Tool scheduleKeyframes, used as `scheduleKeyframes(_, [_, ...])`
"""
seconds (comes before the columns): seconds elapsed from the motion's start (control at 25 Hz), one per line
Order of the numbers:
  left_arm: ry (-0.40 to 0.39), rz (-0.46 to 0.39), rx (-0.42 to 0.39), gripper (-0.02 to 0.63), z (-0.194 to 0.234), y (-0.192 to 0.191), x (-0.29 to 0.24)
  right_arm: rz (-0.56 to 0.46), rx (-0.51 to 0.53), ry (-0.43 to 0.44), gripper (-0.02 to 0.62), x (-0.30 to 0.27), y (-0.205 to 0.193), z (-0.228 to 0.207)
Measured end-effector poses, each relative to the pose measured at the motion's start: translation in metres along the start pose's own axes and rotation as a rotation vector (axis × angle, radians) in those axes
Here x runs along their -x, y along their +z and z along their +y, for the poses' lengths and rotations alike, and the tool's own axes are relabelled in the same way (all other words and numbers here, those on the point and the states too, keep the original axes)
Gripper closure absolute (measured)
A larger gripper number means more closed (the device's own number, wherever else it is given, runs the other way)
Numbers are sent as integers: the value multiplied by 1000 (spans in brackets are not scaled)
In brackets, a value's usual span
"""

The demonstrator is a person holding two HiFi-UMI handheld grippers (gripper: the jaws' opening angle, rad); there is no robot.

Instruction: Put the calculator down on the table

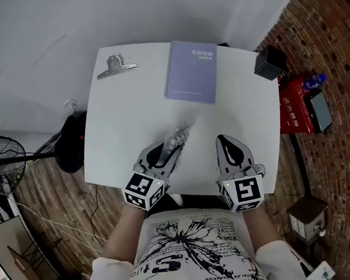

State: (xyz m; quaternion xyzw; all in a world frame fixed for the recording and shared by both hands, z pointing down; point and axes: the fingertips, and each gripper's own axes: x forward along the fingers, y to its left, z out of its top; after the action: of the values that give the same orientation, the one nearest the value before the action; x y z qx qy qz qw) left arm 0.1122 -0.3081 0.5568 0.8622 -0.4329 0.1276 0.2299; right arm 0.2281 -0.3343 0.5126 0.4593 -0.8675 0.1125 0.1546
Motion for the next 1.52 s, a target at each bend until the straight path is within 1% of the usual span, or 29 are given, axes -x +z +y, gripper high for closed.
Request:
scheduleKeyframes(0.12, [-17,50,88,463,0,-20,-14,23,-4,5,580,-5,-11,-4])
scheduleKeyframes(0.2, [-24,93,124,462,1,-33,-22,35,-10,6,580,-9,-17,-7])
scheduleKeyframes(0.36, [2,169,132,460,6,-49,-30,48,-16,16,581,-16,-24,-6])
scheduleKeyframes(0.48, [44,217,97,456,11,-54,-32,54,-17,22,581,-19,-25,-4])
scheduleKeyframes(0.52, [51,224,84,456,11,-54,-33,55,-17,22,581,-20,-25,-3])
scheduleKeyframes(0.6, [58,227,83,457,12,-54,-34,58,-19,23,581,-22,-26,-4])
scheduleKeyframes(0.68, [73,223,102,456,15,-53,-34,62,-20,23,581,-23,-27,-4])
scheduleKeyframes(0.76, [106,216,127,449,24,-54,-32,67,-22,23,581,-25,-28,-4])
scheduleKeyframes(0.84, [143,218,145,434,35,-55,-30,68,-23,23,580,-26,-27,-4])
scheduleKeyframes(0.92, [162,226,151,419,42,-57,-27,70,-24,24,581,-28,-27,-3])
scheduleKeyframes(1.12, [184,232,137,404,51,-63,-27,76,-22,29,581,-32,-29,1])
scheduleKeyframes(1.2, [206,257,97,379,56,-68,-28,80,-22,31,580,-34,-29,3])
scheduleKeyframes(1.24, [213,267,65,387,58,-70,-28,80,-22,31,580,-35,-30,4])
scheduleKeyframes(1.32, [209,270,21,383,58,-70,-27,81,-19,32,581,-35,-29,6])
scheduleKeyframes(1.44, [190,271,11,382,56,-68,-26,83,-15,25,581,-33,-28,6])
scheduleKeyframes(1.52, [175,260,-4,364,53,-62,-24,80,-13,16,580,-32,-25,5])
